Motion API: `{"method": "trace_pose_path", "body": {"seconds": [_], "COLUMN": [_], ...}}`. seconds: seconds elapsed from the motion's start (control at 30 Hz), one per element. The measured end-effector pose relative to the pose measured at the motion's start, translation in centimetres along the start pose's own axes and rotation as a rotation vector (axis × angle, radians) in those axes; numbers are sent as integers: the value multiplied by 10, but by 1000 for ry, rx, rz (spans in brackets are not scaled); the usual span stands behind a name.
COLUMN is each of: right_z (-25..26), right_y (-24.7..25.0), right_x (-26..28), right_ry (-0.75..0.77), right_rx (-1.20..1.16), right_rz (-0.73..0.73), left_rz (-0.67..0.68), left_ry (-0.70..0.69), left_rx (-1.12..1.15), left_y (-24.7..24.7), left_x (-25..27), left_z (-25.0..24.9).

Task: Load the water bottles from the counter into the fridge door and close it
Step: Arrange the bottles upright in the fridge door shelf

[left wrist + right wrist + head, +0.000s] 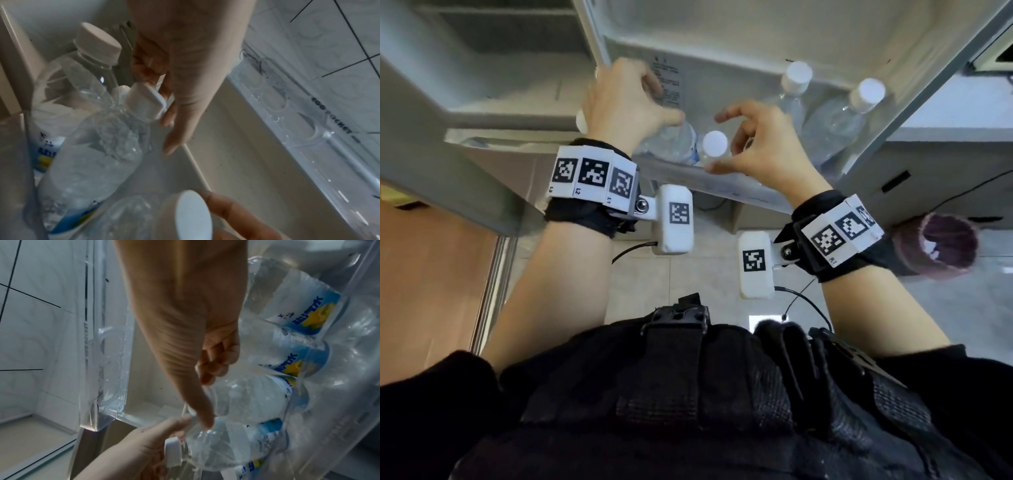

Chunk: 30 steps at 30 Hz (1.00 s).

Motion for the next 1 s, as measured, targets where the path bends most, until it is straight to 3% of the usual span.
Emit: {"method": "trace_pose_path", "body": {"seconds": [0.07,0.17,0.43,0.7,0.87,0.93,1.0], "right_z": [1,2,5,6,12,19,28], "right_y": [-5,-12,-3,6,0,-10,-26], "right_x": [-5,-10,-16,-17,-14,-16,-23], "right_ry": [-46,-106,-191,-225,-238,-220,-175], "right_rx": [34,41,-112,-150,-152,-188,-221], "right_rz": [-70,-157,-571,-777,-973,-958,-820], "left_rz": [112,186,22,53,67,52,44], "left_ry": [3,-67,-202,-264,-256,-224,-183], "left_rx": [-67,9,350,501,466,424,358], "left_y": [-7,-11,-13,-16,-2,3,6], "left_x": [-4,-11,-38,-51,-52,-51,-48], "left_z": [8,7,-15,-21,1,15,32]}}
Point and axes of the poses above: each hand's wrist, its own x-axis away from the middle knuckle, its own y-axis out of the back of the hand, z = x × y, the point moved 6 cm from there along -x, towards the middle knuckle, and after that the axes turned 8 degrees about -z, right-handed, at the moved point
